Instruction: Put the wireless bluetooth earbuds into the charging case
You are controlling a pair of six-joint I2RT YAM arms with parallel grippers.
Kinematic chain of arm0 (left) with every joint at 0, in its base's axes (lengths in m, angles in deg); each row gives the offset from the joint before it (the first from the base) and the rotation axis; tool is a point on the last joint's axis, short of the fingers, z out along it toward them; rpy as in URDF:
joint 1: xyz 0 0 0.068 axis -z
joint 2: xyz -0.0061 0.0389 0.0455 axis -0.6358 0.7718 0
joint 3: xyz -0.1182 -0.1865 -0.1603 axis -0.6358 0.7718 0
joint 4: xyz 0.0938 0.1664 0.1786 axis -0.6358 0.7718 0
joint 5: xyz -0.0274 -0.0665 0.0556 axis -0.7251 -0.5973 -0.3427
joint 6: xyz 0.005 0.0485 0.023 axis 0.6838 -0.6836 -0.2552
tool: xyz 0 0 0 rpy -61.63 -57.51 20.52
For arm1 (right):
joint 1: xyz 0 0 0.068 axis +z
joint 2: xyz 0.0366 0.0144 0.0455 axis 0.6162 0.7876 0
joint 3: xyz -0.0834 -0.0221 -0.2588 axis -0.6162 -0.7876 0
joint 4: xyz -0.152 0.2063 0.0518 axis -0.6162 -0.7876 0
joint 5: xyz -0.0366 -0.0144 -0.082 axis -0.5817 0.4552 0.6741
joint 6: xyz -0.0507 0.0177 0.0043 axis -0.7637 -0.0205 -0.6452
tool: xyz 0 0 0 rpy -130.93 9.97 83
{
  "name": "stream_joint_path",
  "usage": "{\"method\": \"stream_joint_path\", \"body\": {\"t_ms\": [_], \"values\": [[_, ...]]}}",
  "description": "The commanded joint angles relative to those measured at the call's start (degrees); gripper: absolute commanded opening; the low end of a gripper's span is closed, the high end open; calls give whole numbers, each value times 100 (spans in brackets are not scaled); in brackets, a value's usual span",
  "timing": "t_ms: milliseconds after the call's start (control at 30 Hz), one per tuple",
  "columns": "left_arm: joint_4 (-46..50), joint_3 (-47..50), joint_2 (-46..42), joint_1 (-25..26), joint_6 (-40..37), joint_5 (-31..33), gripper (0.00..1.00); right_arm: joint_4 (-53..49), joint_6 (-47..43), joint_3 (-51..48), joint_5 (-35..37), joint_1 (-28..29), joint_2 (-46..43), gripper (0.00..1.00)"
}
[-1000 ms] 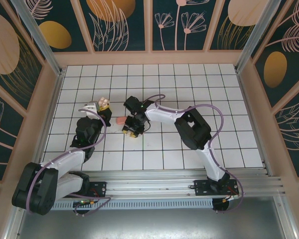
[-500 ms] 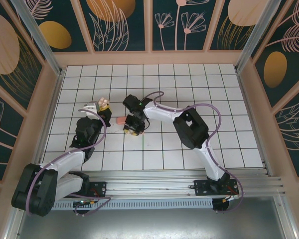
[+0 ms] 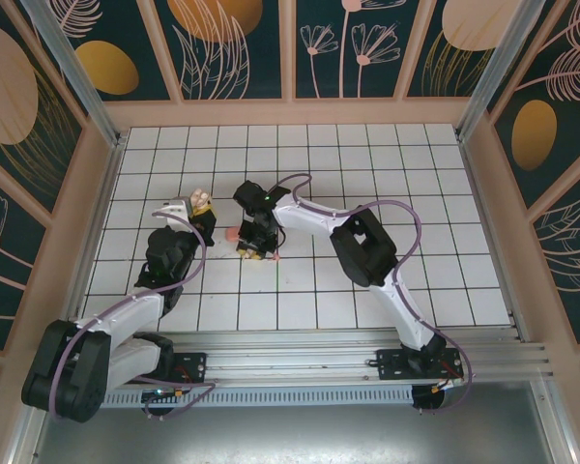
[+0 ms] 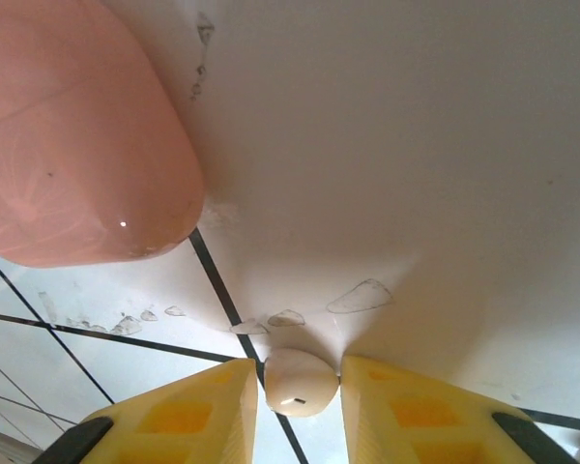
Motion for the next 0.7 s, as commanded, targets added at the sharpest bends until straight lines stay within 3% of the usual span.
{"method": "stream_joint_path", "body": {"t_ms": [0,367,500,667], "values": [[11,-58,-123,-37,-147,95,13,-224,-173,245,287,90,277,27],[246,-72,-221,-36,-254,85,13,-171,-473,70,725,108,-41,23],[337,-76,-229,-38,-293,-96,13,347,-685,-649,910,87,-656,23],[194,-65,-40,-38,-373,-847,13,1033,-1090,-1751,1386,-11,-1697,22]]}}
